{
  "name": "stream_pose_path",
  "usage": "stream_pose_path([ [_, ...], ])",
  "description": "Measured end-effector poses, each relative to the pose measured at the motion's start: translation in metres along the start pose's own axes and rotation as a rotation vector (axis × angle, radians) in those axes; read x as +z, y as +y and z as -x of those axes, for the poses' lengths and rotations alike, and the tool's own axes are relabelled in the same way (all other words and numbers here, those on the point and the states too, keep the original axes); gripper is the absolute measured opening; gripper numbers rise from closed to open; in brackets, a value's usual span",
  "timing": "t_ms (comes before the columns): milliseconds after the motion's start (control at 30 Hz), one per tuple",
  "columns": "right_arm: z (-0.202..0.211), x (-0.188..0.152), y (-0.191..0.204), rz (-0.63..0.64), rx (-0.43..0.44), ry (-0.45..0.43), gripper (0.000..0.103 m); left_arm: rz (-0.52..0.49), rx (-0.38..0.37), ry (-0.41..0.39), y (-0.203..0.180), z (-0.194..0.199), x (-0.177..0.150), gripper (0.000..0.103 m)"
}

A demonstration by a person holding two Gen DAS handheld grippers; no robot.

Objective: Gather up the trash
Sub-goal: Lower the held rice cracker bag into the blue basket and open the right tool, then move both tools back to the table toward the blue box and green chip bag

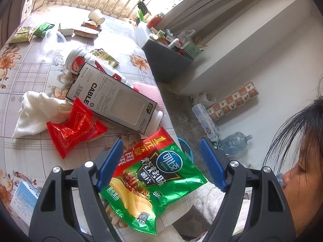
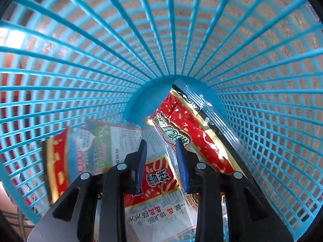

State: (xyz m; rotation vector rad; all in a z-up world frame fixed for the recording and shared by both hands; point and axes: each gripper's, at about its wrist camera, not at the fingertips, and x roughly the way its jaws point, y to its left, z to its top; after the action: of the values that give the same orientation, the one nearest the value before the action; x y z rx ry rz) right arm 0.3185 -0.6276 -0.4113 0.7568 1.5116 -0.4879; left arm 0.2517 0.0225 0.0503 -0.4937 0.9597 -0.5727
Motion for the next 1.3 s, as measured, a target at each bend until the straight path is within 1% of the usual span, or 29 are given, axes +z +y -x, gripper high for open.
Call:
stream_pose_path([
  [100, 0.065, -0.026, -0.01, 0.009, 0.084, -0.124, 0.034, 0.009, -0.018, -0.033, 0.001, 0.017, -0.005, 0.077],
  [200, 0.146, -0.073, -0.015, 0.058, 0.203, -0.261, 0.036, 0.01, -0.031, -0.076, 0.001, 0.04, -0.014, 0.079],
  [233, 0.173, -0.09, -0.015, 0.077, 0.249, -0.304, 0.04, 0.009, -0.029, -0.092, 0.002, 0.048, -0.018, 0.081],
  [300, 0.224, -0.134, -0.021, 0.123, 0.362, -0.376, 0.048, 0.015, -0.013, -0.126, 0.008, 0.067, -0.027, 0.082],
  [333, 0.247, -0.158, -0.026, 0.146, 0.412, -0.406, 0.054, 0.024, -0.002, -0.142, 0.011, 0.076, -0.033, 0.083],
  [367, 0.265, -0.18, -0.026, 0.175, 0.46, -0.425, 0.057, 0.035, 0.01, -0.158, 0.016, 0.086, -0.039, 0.083],
  [433, 0.29, -0.218, -0.028, 0.227, 0.564, -0.431, 0.06, 0.054, 0.038, -0.191, 0.027, 0.105, -0.051, 0.083],
  [500, 0.309, -0.256, -0.019, 0.283, 0.66, -0.417, 0.065, 0.072, 0.076, -0.224, 0.037, 0.122, -0.066, 0.083],
  [600, 0.327, -0.31, 0.004, 0.349, 0.752, -0.356, 0.067, 0.099, 0.141, -0.243, 0.054, 0.138, -0.09, 0.084],
  [667, 0.332, -0.341, 0.022, 0.382, 0.803, -0.317, 0.067, 0.125, 0.17, -0.235, 0.065, 0.141, -0.105, 0.084],
  [733, 0.333, -0.364, 0.04, 0.417, 0.815, -0.292, 0.067, 0.161, 0.181, -0.199, 0.078, 0.135, -0.12, 0.086],
  [767, 0.332, -0.37, 0.049, 0.427, 0.812, -0.281, 0.067, 0.171, 0.21, -0.171, 0.083, 0.127, -0.125, 0.087],
  [867, 0.33, -0.381, 0.072, 0.453, 0.799, -0.262, 0.067, 0.178, 0.35, -0.105, 0.096, 0.103, -0.14, 0.087],
  [900, 0.335, -0.387, 0.078, 0.462, 0.792, -0.263, 0.067, 0.192, 0.375, -0.089, 0.102, 0.096, -0.143, 0.087],
  [933, 0.336, -0.389, 0.085, 0.479, 0.785, -0.264, 0.067, 0.213, 0.385, -0.075, 0.108, 0.089, -0.145, 0.087],
  [967, 0.337, -0.39, 0.09, 0.486, 0.767, -0.272, 0.067, 0.241, 0.378, -0.073, 0.115, 0.085, -0.147, 0.087],
  [1033, 0.337, -0.39, 0.099, 0.504, 0.713, -0.296, 0.067, 0.296, 0.371, -0.094, 0.126, 0.081, -0.147, 0.087],
  [1100, 0.34, -0.397, 0.107, 0.513, 0.658, -0.324, 0.067, 0.314, 0.37, -0.126, 0.131, 0.077, -0.142, 0.087],
  [1200, 0.337, -0.398, 0.114, 0.506, 0.596, -0.34, 0.067, 0.303, 0.414, -0.138, 0.135, 0.066, -0.132, 0.087],
  [1267, 0.333, -0.399, 0.119, 0.492, 0.563, -0.343, 0.067, 0.289, 0.462, -0.116, 0.134, 0.053, -0.126, 0.087],
  [1300, 0.327, -0.397, 0.121, 0.486, 0.555, -0.339, 0.067, 0.281, 0.47, -0.108, 0.132, 0.047, -0.123, 0.087],
])
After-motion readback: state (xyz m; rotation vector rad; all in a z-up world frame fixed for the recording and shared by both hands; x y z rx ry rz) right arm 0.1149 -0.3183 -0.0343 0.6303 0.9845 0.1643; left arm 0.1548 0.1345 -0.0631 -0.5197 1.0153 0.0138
